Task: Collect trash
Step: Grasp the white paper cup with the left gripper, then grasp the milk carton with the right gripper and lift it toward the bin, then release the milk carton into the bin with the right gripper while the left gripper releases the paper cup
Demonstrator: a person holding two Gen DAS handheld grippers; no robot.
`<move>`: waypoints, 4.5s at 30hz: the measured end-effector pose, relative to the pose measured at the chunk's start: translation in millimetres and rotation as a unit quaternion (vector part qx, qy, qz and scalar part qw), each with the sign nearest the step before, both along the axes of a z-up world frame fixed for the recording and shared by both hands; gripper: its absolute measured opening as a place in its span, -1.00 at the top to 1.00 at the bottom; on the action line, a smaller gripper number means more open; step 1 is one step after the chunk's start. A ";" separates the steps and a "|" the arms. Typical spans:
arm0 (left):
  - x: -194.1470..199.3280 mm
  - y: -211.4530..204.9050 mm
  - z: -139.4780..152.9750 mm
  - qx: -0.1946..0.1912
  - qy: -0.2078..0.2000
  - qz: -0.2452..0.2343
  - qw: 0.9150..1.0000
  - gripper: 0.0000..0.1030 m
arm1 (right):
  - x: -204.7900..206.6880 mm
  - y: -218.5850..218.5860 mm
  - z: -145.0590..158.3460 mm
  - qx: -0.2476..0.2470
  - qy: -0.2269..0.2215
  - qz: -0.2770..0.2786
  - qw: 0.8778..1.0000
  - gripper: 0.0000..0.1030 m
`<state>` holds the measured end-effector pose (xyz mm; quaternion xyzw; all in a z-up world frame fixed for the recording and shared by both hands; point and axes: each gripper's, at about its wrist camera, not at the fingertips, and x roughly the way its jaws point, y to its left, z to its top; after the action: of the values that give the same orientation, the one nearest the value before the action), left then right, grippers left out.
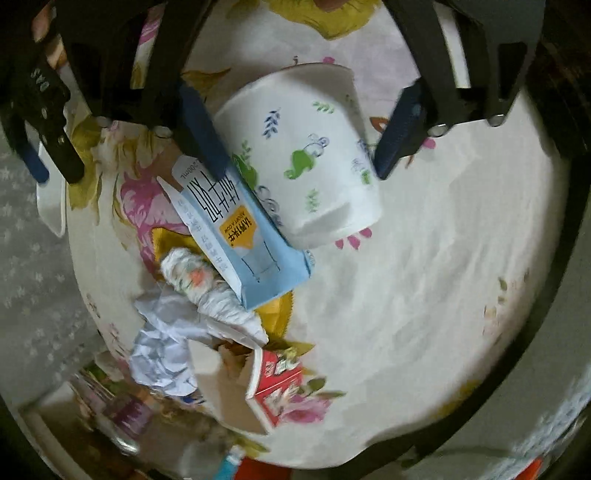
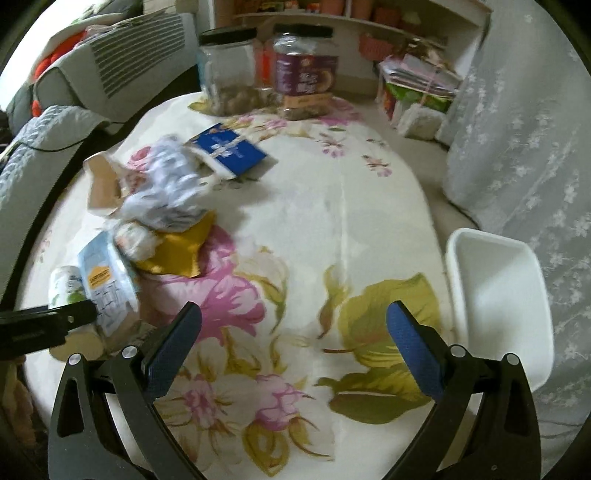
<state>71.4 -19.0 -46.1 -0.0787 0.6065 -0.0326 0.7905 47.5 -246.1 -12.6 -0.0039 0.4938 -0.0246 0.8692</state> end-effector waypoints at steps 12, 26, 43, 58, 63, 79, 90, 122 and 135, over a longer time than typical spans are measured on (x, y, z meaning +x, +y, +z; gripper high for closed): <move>-8.4 33.4 43.8 0.106 -0.093 -0.039 0.989 -0.31 | 8.1 76.7 -10.9 0.012 0.018 0.138 0.990 -0.86; -9.7 74.0 40.1 0.119 -0.113 0.006 0.986 -0.31 | 33.3 145.6 -43.3 -0.005 0.045 0.201 0.979 -0.22; -26.1 44.7 90.6 0.139 -0.252 0.004 0.958 -0.31 | 17.8 110.9 29.9 0.035 -0.102 0.114 0.988 -0.15; -29.9 -32.9 119.3 0.112 -0.311 -0.052 0.942 -0.32 | 5.4 1.1 77.4 0.023 -0.204 -0.049 0.977 -0.16; -33.1 -57.1 119.5 0.100 -0.310 -0.070 0.943 -0.32 | -3.9 -38.4 85.4 0.019 -0.220 -0.099 0.970 -0.16; -44.8 -139.3 124.6 0.082 -0.320 -0.143 0.933 -0.32 | -28.5 -178.5 91.7 -0.002 -0.219 -0.259 0.941 -0.17; -52.2 -208.5 127.3 0.065 -0.322 -0.198 0.924 -0.32 | -47.9 -253.3 68.1 -0.001 -0.170 -0.327 0.930 -0.17; -68.5 -431.5 147.5 0.000 -0.337 -0.333 0.881 -0.34 | -152.3 -368.8 89.2 0.017 -0.198 -0.489 0.849 -0.83; -57.5 -458.6 133.5 0.002 -0.302 -0.356 0.884 -0.78 | -163.9 -383.6 85.6 0.039 -0.198 -0.513 0.834 -0.84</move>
<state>13.9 -477.7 87.4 0.1581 0.3254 -0.3326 0.8709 -116.4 -629.7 72.9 0.2894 0.2431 -0.4478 0.8103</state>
